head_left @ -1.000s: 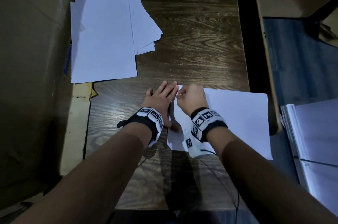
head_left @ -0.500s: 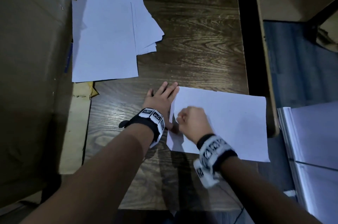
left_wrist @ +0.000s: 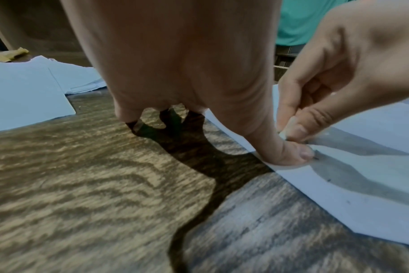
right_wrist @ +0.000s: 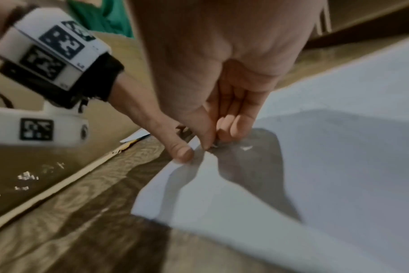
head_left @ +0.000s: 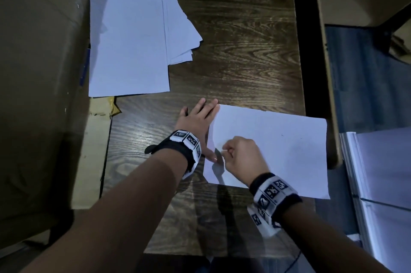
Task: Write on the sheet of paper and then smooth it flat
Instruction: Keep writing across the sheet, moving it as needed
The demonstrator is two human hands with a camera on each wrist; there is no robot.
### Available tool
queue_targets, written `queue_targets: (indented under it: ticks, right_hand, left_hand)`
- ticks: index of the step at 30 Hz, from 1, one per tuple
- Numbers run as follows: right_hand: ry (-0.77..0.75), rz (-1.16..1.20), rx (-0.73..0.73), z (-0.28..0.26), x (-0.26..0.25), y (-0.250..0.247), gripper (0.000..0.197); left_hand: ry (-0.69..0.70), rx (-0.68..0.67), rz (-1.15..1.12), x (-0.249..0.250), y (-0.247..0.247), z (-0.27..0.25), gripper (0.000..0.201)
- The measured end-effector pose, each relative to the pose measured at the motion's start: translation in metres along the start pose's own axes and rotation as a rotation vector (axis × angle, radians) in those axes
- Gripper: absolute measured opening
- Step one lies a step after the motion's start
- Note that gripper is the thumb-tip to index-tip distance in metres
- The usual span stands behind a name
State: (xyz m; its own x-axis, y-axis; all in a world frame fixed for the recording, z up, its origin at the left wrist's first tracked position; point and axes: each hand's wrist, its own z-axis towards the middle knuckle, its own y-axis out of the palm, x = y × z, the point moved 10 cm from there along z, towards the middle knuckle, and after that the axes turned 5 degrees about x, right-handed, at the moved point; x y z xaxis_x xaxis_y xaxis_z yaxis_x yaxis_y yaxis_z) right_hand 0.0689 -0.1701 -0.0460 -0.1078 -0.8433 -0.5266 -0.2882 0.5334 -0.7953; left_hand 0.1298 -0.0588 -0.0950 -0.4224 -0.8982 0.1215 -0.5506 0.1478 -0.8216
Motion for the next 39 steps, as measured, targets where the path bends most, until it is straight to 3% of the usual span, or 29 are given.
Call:
queue_targets:
  ticks: [5, 8, 11, 14, 18, 24, 27, 31, 34, 37, 39]
  right_hand:
    - [0.092, 0.006, 0.176, 0.071, 0.008, -0.027, 0.012]
    - [0.097, 0.007, 0.169, 0.047, 0.014, -0.024, 0.012]
    - [0.041, 0.001, 0.051, 0.004, 0.01, -0.011, 0.011]
    - [0.035, -0.024, 0.085, 0.03, 0.011, -0.019, 0.011]
    - [0.152, 0.062, 0.21, 0.073, 0.021, -0.035, 0.011]
    - [0.084, 0.021, 0.048, 0.013, 0.015, -0.012, 0.01]
    - [0.083, 0.003, 0.111, 0.042, 0.016, -0.021, 0.011]
    - [0.177, 0.086, 0.218, 0.084, 0.023, -0.036, 0.012]
    - [0.187, 0.097, 0.219, 0.071, 0.026, -0.034, 0.012]
    - [0.148, 0.059, 0.119, 0.039, 0.021, -0.023, 0.011]
    - [0.144, 0.036, 0.12, 0.047, 0.016, -0.028, 0.013]
  left_hand:
    - [0.004, -0.016, 0.003, 0.001, 0.0, 0.0, 0.156]
    - [-0.007, -0.012, 0.028, 0.002, 0.0, -0.001, 0.156]
    - [-0.007, -0.013, 0.012, 0.003, 0.0, 0.0, 0.155]
    - [0.017, -0.055, 0.009, 0.007, 0.002, 0.002, 0.148]
    - [0.004, -0.086, 0.023, 0.009, 0.001, 0.002, 0.148]
    - [0.012, -0.035, 0.147, 0.015, -0.005, 0.003, 0.147]
    - [0.103, 0.028, 0.213, 0.024, -0.01, 0.004, 0.145]
    - [0.127, -0.012, 0.061, 0.027, -0.001, 0.005, 0.147]
    - [0.125, -0.021, 0.054, 0.026, -0.001, 0.006, 0.147]
    - [0.12, -0.038, 0.086, 0.026, -0.004, 0.007, 0.148]
    - [0.112, -0.043, 0.116, 0.026, -0.004, 0.008, 0.148]
